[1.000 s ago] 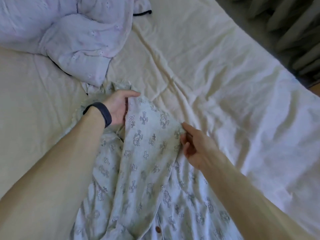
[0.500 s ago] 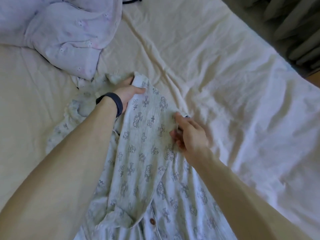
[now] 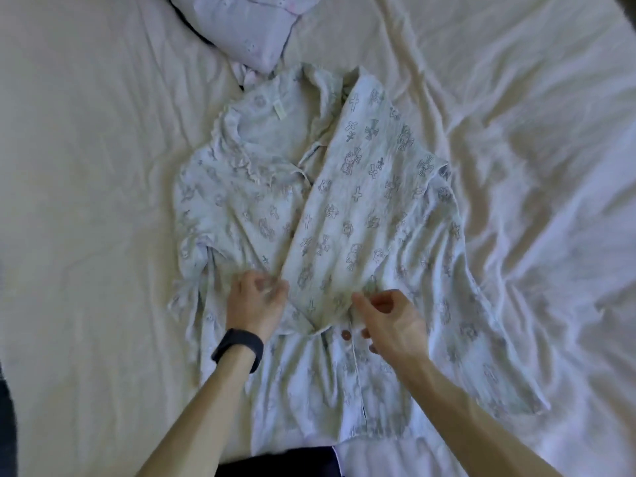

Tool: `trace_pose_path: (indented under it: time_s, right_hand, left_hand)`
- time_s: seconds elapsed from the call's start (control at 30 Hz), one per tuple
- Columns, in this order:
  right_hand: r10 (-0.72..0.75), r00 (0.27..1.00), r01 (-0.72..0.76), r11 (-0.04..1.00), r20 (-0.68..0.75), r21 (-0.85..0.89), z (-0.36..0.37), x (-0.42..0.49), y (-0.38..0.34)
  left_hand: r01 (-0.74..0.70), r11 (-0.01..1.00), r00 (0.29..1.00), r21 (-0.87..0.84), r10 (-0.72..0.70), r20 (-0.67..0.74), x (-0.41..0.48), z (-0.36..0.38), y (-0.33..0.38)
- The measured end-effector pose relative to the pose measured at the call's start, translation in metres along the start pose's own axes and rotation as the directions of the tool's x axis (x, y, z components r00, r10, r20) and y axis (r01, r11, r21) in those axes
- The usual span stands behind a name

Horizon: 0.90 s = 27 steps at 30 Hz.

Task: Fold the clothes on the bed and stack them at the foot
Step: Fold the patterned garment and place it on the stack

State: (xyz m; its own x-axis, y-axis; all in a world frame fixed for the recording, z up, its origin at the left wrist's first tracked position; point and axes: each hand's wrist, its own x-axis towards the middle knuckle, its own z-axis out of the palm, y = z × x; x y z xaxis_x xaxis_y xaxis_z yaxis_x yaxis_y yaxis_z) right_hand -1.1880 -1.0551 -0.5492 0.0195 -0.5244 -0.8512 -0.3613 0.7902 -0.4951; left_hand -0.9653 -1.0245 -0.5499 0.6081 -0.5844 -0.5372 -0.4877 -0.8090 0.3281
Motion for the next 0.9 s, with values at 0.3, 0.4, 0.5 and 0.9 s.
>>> trace_pose_path:
  time_s: [0.3,0.4,0.5,0.9]
  right_hand:
    - [0.208,0.968,-0.221,0.972,0.140,0.085,0.078,-0.024,0.028]
    - [0.151,0.986,-0.162,0.973,0.075,0.162,0.086,-0.026,0.035]
    - [0.118,0.993,-0.109,0.964,-0.023,0.244,0.089,-0.033,0.047]
    - [0.113,0.993,-0.114,0.987,0.021,0.109,0.108,-0.048,0.059]
  left_hand:
    - [-0.018,0.983,0.996,-0.185,0.032,0.078,-0.043,-0.001,-0.055]
    - [-0.228,0.968,0.973,-0.103,0.230,0.007,-0.054,-0.002,-0.070]
    - [-0.298,0.954,0.953,0.014,0.297,0.061,-0.065,-0.002,-0.098]
    - [-0.090,0.977,0.981,-0.192,0.120,0.150,-0.027,-0.007,-0.095]
